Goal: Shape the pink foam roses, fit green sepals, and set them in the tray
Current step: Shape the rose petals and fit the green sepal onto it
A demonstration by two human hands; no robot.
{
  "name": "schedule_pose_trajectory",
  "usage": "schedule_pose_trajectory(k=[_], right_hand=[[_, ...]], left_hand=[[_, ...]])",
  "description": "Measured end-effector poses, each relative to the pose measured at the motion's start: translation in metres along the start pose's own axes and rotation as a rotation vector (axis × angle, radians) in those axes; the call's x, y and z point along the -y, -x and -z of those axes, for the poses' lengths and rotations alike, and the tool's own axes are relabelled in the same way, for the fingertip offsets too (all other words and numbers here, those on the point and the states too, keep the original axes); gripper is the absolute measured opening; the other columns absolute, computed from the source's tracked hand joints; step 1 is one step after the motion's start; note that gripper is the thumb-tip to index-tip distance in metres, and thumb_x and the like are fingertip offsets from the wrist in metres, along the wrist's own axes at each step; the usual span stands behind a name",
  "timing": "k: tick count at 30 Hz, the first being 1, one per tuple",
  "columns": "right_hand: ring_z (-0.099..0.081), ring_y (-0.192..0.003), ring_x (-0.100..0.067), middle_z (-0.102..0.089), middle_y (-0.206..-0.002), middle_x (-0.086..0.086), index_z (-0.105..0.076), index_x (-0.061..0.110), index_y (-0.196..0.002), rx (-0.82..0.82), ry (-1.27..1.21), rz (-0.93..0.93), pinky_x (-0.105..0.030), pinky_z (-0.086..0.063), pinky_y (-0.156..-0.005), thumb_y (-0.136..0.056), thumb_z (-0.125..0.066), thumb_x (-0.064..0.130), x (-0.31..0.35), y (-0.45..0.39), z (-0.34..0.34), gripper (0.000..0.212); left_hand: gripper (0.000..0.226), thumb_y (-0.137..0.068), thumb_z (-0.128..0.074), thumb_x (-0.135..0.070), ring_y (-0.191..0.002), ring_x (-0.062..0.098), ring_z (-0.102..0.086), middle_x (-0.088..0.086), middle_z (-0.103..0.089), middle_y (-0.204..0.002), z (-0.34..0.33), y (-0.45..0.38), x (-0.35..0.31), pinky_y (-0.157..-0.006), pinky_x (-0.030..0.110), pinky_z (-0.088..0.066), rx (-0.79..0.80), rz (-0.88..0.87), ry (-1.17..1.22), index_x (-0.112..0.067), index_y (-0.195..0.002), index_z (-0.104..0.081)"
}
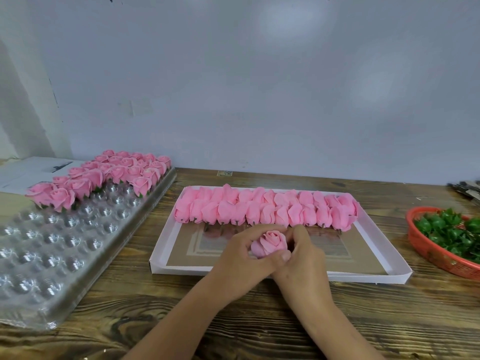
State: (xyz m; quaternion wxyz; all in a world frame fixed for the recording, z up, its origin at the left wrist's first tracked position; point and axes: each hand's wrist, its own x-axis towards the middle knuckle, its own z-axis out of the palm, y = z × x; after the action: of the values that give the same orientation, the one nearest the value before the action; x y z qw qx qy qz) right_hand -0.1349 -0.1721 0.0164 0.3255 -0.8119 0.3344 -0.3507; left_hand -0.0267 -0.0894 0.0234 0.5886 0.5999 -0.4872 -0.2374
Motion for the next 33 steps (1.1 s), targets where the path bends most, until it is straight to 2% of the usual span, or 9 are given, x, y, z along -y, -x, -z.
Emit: schedule_pose_trajectory(k=[4,9,12,14,22,25,27,29,33], right_hand=[[-0.058,-0.060,-0.001,-0.060,-0.061,0.008,-0.042,0.030,-0.076,0.006,-0.033,-0.006,-0.018,-0.040,-0.043,-0.074,-0.077,0.025,0.002,0.000,0.002,0.035],[-0.059,-0.062,0.004,-0.061,-0.062,0.009,-0.041,0.034,-0.076,0.022,-0.063,0.012,-0.017,-0.041,-0.044,-0.072,-0.076,0.043,0.004,0.000,-0.001,0.036],[-0.058,-0.068,0.005,-0.058,-0.061,0.010,-0.038,0.037,-0.076,0.038,-0.009,0.059,-0.015,-0.040,-0.045,-0.071,-0.078,0.037,0.002,0.000,-0.004,0.040],[-0.058,-0.070,0.006,-0.057,-0.063,0.012,-0.037,0.038,-0.076,0.040,0.000,0.079,-0.014,-0.040,-0.047,-0.071,-0.078,0.033,0.001,0.001,-0.005,0.041],[-0.058,-0.066,0.001,-0.059,-0.061,0.006,-0.042,0.030,-0.074,-0.023,-0.088,0.043,-0.016,-0.044,-0.049,-0.075,-0.075,0.018,-0.003,0.000,-0.001,0.035],[-0.055,-0.061,0.003,-0.058,-0.060,0.007,-0.041,0.031,-0.074,-0.016,-0.112,0.052,-0.015,-0.042,-0.047,-0.072,-0.074,0.020,-0.002,-0.001,-0.001,0.034],[-0.055,-0.059,0.003,-0.060,-0.063,0.014,-0.040,0.032,-0.073,-0.021,-0.124,0.078,-0.013,-0.039,-0.046,-0.070,-0.074,0.032,0.000,0.000,-0.002,0.034],[-0.056,-0.059,0.004,-0.060,-0.072,0.029,-0.041,0.033,-0.074,-0.017,-0.137,0.103,-0.011,-0.039,-0.046,-0.069,-0.080,0.037,0.002,0.000,-0.004,0.039],[-0.058,-0.061,0.006,-0.061,-0.074,0.031,-0.044,0.033,-0.075,-0.023,-0.171,0.106,-0.009,-0.039,-0.047,-0.069,-0.084,0.030,-0.001,0.000,-0.005,0.041]], left_hand=[[0.043,-0.077,-0.077,-0.042,-0.113,0.000,-0.063,-0.021,-0.069,-0.118,0.001,0.001,-0.002,-0.091,0.011,-0.048,0.018,-0.024,-0.022,-0.054,-0.116,-0.064],[0.036,-0.084,-0.068,-0.055,-0.117,0.002,-0.061,-0.018,-0.067,-0.122,0.001,0.002,-0.008,-0.096,0.017,-0.049,-0.003,-0.032,0.032,-0.047,-0.120,-0.066],[0.022,-0.091,-0.066,-0.047,-0.121,0.000,-0.058,-0.019,-0.067,-0.123,0.002,0.000,-0.009,-0.096,0.013,-0.045,-0.049,-0.072,0.052,-0.036,-0.106,-0.076],[0.020,-0.088,-0.066,-0.046,-0.121,0.002,-0.059,-0.018,-0.069,-0.122,0.004,-0.001,-0.008,-0.097,0.020,-0.046,-0.061,-0.060,0.062,-0.036,-0.100,-0.077],[0.045,-0.078,-0.069,-0.064,-0.118,0.001,-0.058,-0.025,-0.065,-0.120,0.003,0.001,0.001,-0.103,0.032,-0.048,0.024,-0.020,-0.166,-0.057,-0.121,-0.058],[0.059,-0.074,-0.068,-0.073,-0.123,-0.003,-0.054,-0.029,-0.060,-0.127,0.003,0.001,-0.001,-0.103,0.025,-0.047,0.031,-0.016,-0.154,-0.056,-0.128,-0.053],[0.052,-0.077,-0.060,-0.076,-0.123,-0.005,-0.053,-0.031,-0.059,-0.127,0.004,0.001,-0.005,-0.102,0.018,-0.046,0.005,-0.022,-0.100,-0.058,-0.126,-0.054],[0.045,-0.085,-0.049,-0.074,-0.123,-0.003,-0.054,-0.028,-0.062,-0.126,0.004,0.002,-0.009,-0.101,0.014,-0.044,-0.024,-0.044,-0.052,-0.053,-0.124,-0.060],[0.031,-0.098,-0.049,-0.048,-0.122,-0.001,-0.057,-0.020,-0.066,-0.124,0.004,0.001,-0.010,-0.097,0.012,-0.043,-0.017,-0.047,0.008,-0.037,-0.122,-0.065]])
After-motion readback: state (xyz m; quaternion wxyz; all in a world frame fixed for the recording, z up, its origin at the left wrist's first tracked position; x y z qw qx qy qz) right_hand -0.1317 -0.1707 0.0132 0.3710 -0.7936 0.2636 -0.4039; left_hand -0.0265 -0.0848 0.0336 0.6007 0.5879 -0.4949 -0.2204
